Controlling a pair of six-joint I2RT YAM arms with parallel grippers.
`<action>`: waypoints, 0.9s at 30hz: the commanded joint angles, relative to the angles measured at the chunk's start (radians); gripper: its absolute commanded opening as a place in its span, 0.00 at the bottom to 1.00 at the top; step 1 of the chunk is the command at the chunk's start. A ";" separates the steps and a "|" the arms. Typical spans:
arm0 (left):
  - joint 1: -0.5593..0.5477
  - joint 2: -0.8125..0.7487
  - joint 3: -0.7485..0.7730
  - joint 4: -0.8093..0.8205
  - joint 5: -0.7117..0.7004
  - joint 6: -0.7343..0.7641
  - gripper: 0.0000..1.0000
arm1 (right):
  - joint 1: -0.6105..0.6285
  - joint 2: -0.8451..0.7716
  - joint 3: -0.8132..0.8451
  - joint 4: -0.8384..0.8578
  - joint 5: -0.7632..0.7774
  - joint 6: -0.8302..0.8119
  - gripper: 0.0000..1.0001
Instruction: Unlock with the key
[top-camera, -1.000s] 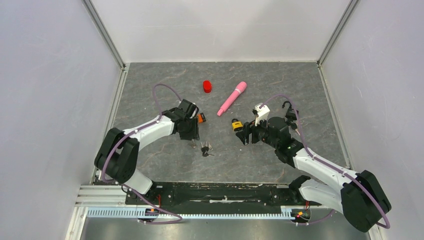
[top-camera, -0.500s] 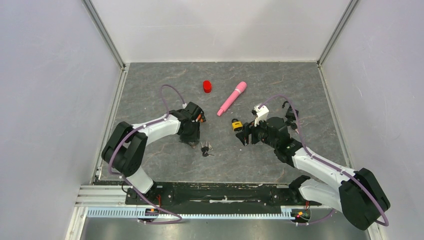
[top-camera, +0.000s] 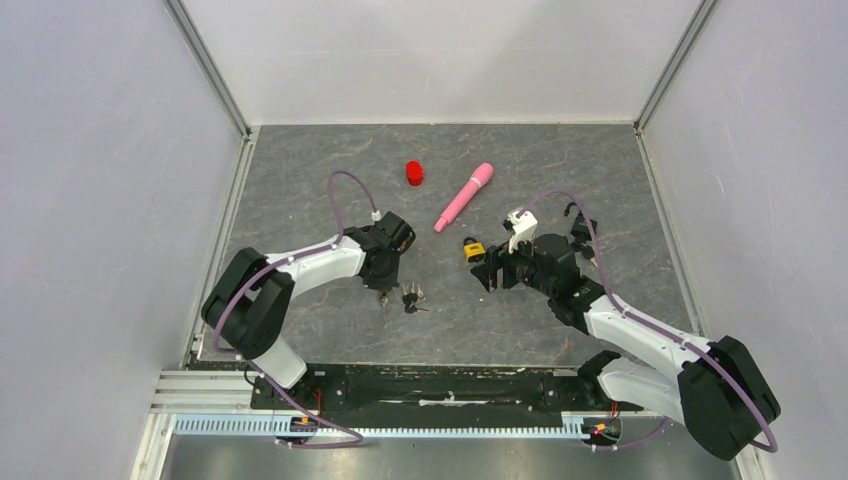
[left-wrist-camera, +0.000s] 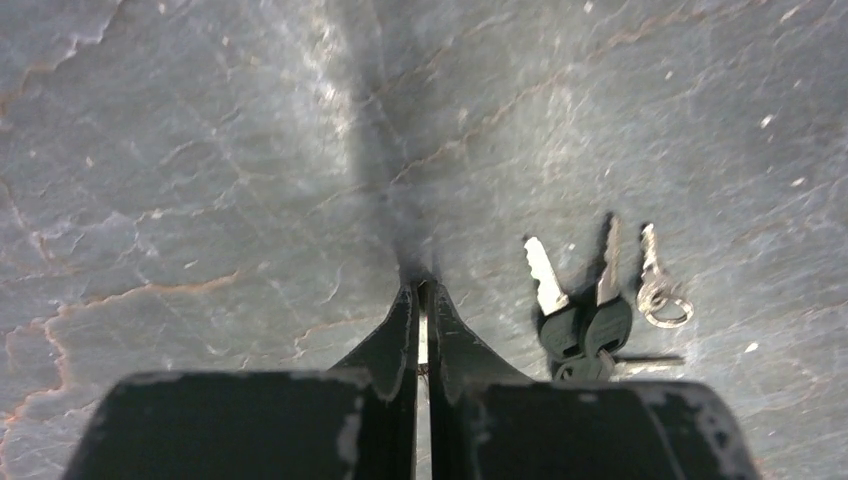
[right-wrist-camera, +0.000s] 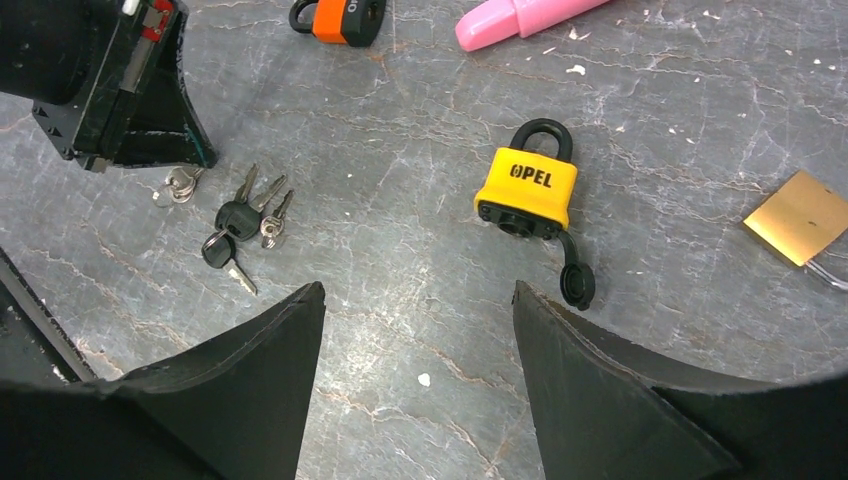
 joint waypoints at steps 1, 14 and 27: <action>-0.004 -0.119 -0.050 0.023 -0.006 -0.031 0.02 | 0.004 -0.014 -0.013 0.061 -0.037 0.016 0.71; -0.003 -0.455 -0.214 0.336 0.073 -0.165 0.02 | 0.046 -0.027 -0.084 0.297 -0.180 0.080 0.71; -0.004 -0.624 -0.261 0.544 0.179 -0.309 0.02 | 0.206 0.204 -0.022 0.766 -0.271 0.299 0.70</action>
